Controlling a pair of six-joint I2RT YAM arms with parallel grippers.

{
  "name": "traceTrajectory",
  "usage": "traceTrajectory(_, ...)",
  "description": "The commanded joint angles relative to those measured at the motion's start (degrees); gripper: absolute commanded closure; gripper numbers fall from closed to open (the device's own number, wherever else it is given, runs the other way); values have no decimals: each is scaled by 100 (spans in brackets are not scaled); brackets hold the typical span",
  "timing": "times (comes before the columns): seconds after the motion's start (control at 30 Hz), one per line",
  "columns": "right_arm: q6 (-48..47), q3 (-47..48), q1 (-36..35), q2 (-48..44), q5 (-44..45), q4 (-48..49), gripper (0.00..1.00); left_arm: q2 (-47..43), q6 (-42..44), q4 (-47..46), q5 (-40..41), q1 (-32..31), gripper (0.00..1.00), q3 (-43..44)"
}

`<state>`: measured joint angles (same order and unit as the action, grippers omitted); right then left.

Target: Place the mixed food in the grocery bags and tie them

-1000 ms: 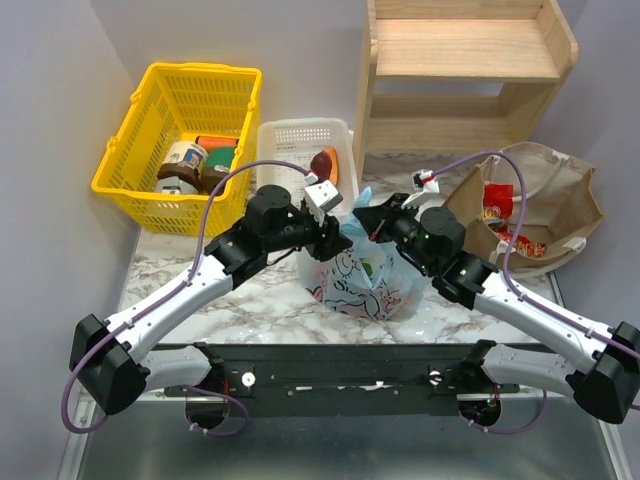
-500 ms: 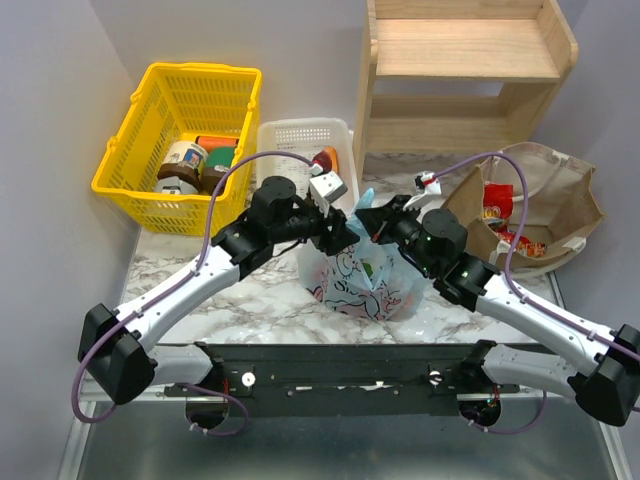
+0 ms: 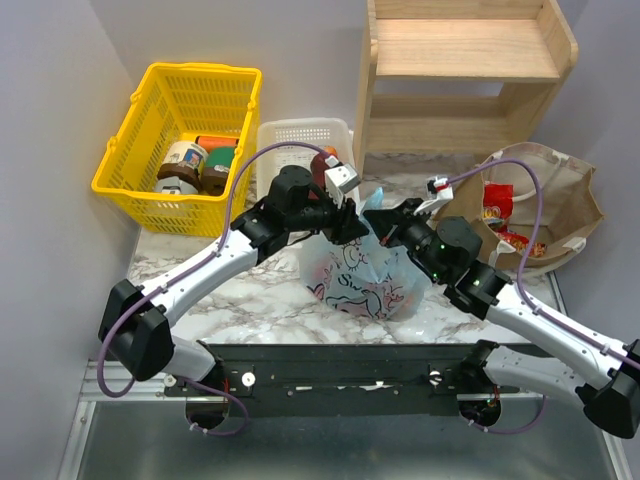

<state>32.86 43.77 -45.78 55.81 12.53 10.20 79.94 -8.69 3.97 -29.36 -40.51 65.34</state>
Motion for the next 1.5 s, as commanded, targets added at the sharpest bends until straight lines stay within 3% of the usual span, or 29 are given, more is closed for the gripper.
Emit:
traceTrajectory(0.0,-184,-123,-1,-237,232,88,99,153,-291,-553,-385,148,58,58)
traceTrajectory(0.07,-201,-140,-1,-264,118,131,99,197,-563,-782,-665,219,61,-38)
traceTrajectory(0.2,-289,-438,8,-377,-198,579,99,241,-889,-1213,-842,324,95,-197)
traceTrajectory(0.23,-341,-596,8,-395,-295,667,99,232,-924,-1240,-860,351,99,-223)
traceTrajectory(0.4,-684,-835,-1,-624,-585,817,99,171,-933,-1302,-817,447,100,-364)
traceTrajectory(0.5,-1000,-765,-1,-817,-866,730,75,180,-793,-1232,-869,448,100,-390)
traceTrajectory(0.57,-1150,-598,8,-975,-867,371,45,162,-766,-1249,-948,448,100,-417)
traceTrajectory(0.63,-1186,-221,8,-1037,-518,-7,22,145,-696,-1241,-948,448,100,-443)
traceTrajectory(0.73,-1326,447,60,-950,-296,-860,6,109,-608,-1188,-931,448,100,-478)
traceTrajectory(0.8,-1344,763,200,-783,-295,-1396,1,66,-582,-1188,-913,448,100,-496)
traceTrajectory(1.1,-1660,1468,965,26,-1534,-1723,1,-22,-564,-1161,-904,430,100,-531)
traceTrajectory(1.23,-1739,1354,966,202,-2026,-1398,16,-22,-546,-1144,-913,421,100,-531)
traceTrajectory(1.47,-1827,1169,957,334,-2141,-1135,31,-14,-546,-1126,-913,404,100,-523)
